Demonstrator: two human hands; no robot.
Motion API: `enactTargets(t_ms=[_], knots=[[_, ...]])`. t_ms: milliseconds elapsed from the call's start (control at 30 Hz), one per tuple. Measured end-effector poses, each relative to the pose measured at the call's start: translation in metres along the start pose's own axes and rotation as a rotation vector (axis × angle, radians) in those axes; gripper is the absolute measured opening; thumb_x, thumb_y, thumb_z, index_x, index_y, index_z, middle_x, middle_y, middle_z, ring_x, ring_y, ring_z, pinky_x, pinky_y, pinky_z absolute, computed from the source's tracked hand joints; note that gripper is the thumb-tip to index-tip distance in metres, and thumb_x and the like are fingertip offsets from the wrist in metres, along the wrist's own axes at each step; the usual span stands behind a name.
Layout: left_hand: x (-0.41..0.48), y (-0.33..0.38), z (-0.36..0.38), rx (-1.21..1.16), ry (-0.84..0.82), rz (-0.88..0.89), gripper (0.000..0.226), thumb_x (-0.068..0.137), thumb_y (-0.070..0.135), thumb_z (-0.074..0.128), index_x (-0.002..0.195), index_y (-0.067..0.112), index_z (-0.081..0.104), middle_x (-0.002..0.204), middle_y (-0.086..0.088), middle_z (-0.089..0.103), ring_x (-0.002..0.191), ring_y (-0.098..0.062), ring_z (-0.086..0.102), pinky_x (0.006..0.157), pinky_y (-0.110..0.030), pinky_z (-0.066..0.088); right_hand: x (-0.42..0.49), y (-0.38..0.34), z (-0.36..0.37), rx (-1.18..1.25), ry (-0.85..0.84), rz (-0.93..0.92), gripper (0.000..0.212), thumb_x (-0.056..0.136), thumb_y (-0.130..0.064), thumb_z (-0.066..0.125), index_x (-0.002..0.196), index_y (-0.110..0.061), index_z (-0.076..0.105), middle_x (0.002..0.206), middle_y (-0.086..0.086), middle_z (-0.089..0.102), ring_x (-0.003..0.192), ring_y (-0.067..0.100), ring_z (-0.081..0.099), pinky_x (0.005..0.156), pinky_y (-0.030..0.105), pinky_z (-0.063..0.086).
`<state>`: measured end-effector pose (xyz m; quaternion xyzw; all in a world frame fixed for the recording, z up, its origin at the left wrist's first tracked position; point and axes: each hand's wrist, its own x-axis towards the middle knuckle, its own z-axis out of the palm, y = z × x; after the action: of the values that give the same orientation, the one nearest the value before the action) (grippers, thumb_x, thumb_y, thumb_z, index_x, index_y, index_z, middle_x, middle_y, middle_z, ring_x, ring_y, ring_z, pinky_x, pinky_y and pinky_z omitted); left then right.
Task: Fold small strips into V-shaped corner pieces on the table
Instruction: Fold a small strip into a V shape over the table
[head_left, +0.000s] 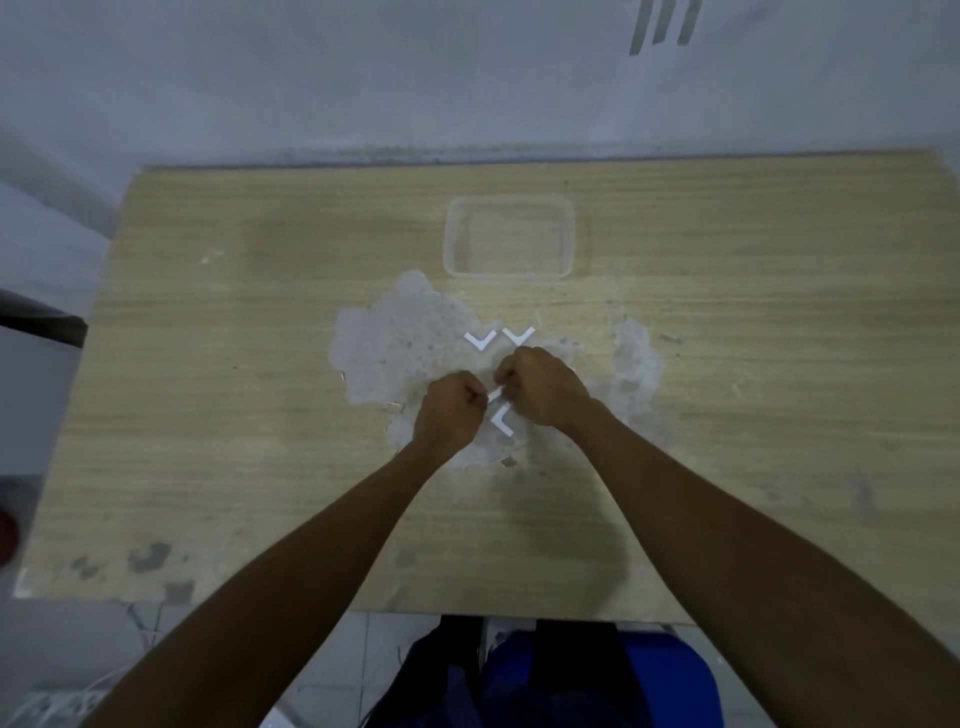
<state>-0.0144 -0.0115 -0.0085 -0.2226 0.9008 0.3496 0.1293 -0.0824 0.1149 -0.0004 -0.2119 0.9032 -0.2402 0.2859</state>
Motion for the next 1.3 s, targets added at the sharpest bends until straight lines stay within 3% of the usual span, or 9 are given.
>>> enactTargets(t_ms=[167, 300, 367, 433, 500, 633, 733, 1067, 1300], knots=[[0.007, 0.004, -0.007, -0.027, 0.003, -0.043, 0.018, 0.088, 0.01, 0.054, 0.086, 0.006, 0.072, 0.099, -0.007, 0.072, 0.089, -0.018, 0.065, 0.072, -0.01, 0.033, 0.002, -0.002, 0.0, 0.138, 0.021, 0.074, 0.015, 0.083, -0.004, 0.057, 0.08, -0.007, 0.071, 0.083, 0.013, 0.072, 0.078, 0.027, 0.067, 0.065, 0.028, 0.052], [0.012, 0.007, -0.02, -0.128, 0.044, -0.053, 0.016, 0.086, 0.005, 0.057, 0.092, 0.004, 0.072, 0.097, -0.014, 0.073, 0.089, -0.026, 0.069, 0.087, -0.031, 0.054, 0.005, -0.009, 0.0, 0.275, 0.101, 0.129, 0.017, 0.08, 0.0, 0.06, 0.074, -0.005, 0.075, 0.08, 0.012, 0.075, 0.068, 0.019, 0.065, 0.051, 0.012, 0.041], [0.012, 0.008, -0.029, -0.196, 0.066, -0.05, 0.016, 0.082, 0.004, 0.062, 0.095, 0.003, 0.071, 0.096, -0.015, 0.073, 0.089, -0.026, 0.069, 0.086, -0.034, 0.055, 0.006, -0.014, 0.0, 0.346, 0.152, 0.164, 0.014, 0.079, 0.001, 0.063, 0.076, -0.003, 0.076, 0.082, 0.013, 0.075, 0.065, 0.013, 0.064, 0.054, 0.006, 0.044], [0.011, 0.01, -0.036, -0.236, 0.082, -0.043, 0.018, 0.079, 0.006, 0.067, 0.097, 0.005, 0.071, 0.096, -0.012, 0.073, 0.086, -0.021, 0.069, 0.083, -0.029, 0.054, 0.006, -0.021, 0.0, 0.487, 0.181, 0.224, 0.011, 0.078, 0.004, 0.066, 0.082, 0.001, 0.075, 0.082, 0.014, 0.073, 0.069, 0.021, 0.069, 0.068, 0.018, 0.056], [0.009, 0.012, -0.042, -0.261, 0.091, -0.03, 0.02, 0.078, 0.008, 0.069, 0.098, 0.006, 0.071, 0.096, -0.01, 0.073, 0.083, -0.016, 0.066, 0.079, -0.024, 0.051, 0.004, -0.03, -0.002, 0.603, 0.192, 0.27, 0.01, 0.078, 0.004, 0.068, 0.084, 0.003, 0.075, 0.075, 0.012, 0.07, 0.068, 0.029, 0.07, 0.068, 0.033, 0.061], [0.006, 0.014, -0.055, -0.256, 0.142, 0.031, 0.02, 0.079, 0.007, 0.068, 0.099, 0.005, 0.072, 0.094, -0.011, 0.074, 0.078, -0.009, 0.063, 0.07, -0.013, 0.046, -0.003, -0.047, -0.009, 0.828, 0.175, 0.318, 0.006, 0.081, 0.005, 0.067, 0.082, 0.007, 0.073, 0.065, 0.01, 0.067, 0.049, 0.017, 0.065, 0.051, 0.023, 0.057], [0.002, 0.015, -0.063, -0.238, 0.187, 0.075, 0.019, 0.081, 0.008, 0.067, 0.099, 0.007, 0.072, 0.092, -0.009, 0.074, 0.073, -0.005, 0.061, 0.064, -0.003, 0.041, -0.008, -0.058, -0.015, 0.97, 0.157, 0.331, 0.011, 0.082, 0.003, 0.069, 0.089, 0.012, 0.07, 0.065, 0.014, 0.066, 0.048, 0.015, 0.066, 0.051, 0.022, 0.056], [-0.014, 0.021, -0.074, -0.136, 0.21, 0.151, 0.027, 0.085, 0.019, 0.065, 0.108, 0.007, 0.071, 0.107, -0.01, 0.073, 0.094, -0.019, 0.069, 0.088, -0.033, 0.055, -0.022, -0.066, -0.017, 1.13, 0.133, 0.331, 0.014, 0.081, 0.01, 0.064, 0.073, 0.001, 0.07, 0.072, 0.017, 0.068, 0.057, 0.023, 0.069, 0.061, 0.026, 0.061], [-0.021, 0.026, -0.075, -0.108, 0.208, 0.18, 0.022, 0.084, 0.018, 0.066, 0.103, 0.008, 0.073, 0.101, -0.009, 0.075, 0.094, -0.021, 0.069, 0.085, -0.038, 0.056, -0.03, -0.066, -0.02, 1.123, 0.141, 0.304, 0.006, 0.082, 0.012, 0.062, 0.082, 0.011, 0.068, 0.074, 0.017, 0.066, 0.058, 0.022, 0.069, 0.06, 0.024, 0.06]])
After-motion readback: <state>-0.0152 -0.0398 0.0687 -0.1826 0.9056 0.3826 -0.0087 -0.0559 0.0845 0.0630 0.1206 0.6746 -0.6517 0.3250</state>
